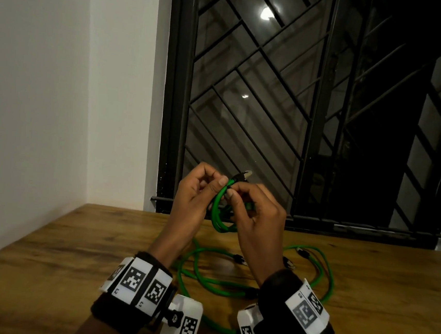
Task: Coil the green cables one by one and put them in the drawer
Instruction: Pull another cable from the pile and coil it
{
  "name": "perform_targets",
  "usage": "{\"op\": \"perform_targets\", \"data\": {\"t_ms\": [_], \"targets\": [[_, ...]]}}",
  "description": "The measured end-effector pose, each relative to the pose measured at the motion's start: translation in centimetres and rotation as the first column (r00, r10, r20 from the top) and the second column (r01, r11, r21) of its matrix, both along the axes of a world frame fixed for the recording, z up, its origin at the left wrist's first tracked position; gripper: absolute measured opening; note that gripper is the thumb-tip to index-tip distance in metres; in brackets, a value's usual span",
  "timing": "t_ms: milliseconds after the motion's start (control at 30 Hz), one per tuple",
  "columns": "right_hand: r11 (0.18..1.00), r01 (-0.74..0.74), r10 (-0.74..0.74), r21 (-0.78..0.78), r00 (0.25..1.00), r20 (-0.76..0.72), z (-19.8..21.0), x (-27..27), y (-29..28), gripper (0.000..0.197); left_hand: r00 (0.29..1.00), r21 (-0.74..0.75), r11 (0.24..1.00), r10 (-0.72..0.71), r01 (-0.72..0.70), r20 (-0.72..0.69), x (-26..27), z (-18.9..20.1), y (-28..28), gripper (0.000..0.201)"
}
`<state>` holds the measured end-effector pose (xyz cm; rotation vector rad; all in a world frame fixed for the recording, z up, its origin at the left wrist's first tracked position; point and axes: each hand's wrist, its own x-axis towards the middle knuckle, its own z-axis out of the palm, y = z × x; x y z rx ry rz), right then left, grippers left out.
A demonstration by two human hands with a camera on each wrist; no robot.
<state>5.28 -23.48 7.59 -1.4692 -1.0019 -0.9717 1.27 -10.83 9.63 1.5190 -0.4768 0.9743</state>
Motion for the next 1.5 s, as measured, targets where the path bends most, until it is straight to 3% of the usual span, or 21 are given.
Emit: {"op": "perform_targets", "data": {"t_ms": [267, 467, 633, 833, 1167, 1500], "targets": [[0.999, 0.020, -0.018, 0.050, 0.999, -0.033, -0.1, 0.2, -0.1, 0.008, 1.000, 0.066, 0.998, 0.006, -0.007, 0.010, -0.3, -0.2, -0.3, 0.020], [0.994, 0.073, -0.069, 0.081, 0.997, -0.046, -0.2, 0.5, -0.3, 0.009, 0.999, 0.087, 0.996, -0.010, 0.015, -0.052, -0.2, -0.2, 0.2, 0.009], [0.991, 0.133, -0.133, 0.004, 0.991, 0.012, -0.3, 0.5, -0.4, 0.008, 0.998, 0.086, 0.996, 0.002, 0.004, -0.060, 0.2, -0.5, 0.3, 0.015], [0.979, 0.201, -0.200, -0.039, 0.979, 0.041, -0.4, 0.4, -0.5, 0.007, 0.997, 0.120, 0.993, 0.007, 0.002, -0.072, 0.2, -0.5, 0.6, 0.007], [0.913, 0.381, -0.354, -0.145, 0.917, 0.184, 0.0, 0.1, -1.0, 0.009, 0.991, 0.180, 0.984, 0.036, -0.012, -0.131, 0.2, -0.7, 1.0, 0.014], [0.805, 0.554, -0.511, -0.214, 0.829, 0.225, 0.3, -0.1, -1.2, 0.007, 0.973, 0.385, 0.901, 0.229, -0.202, -0.025, -0.2, -0.5, 1.0, 0.012]]}}
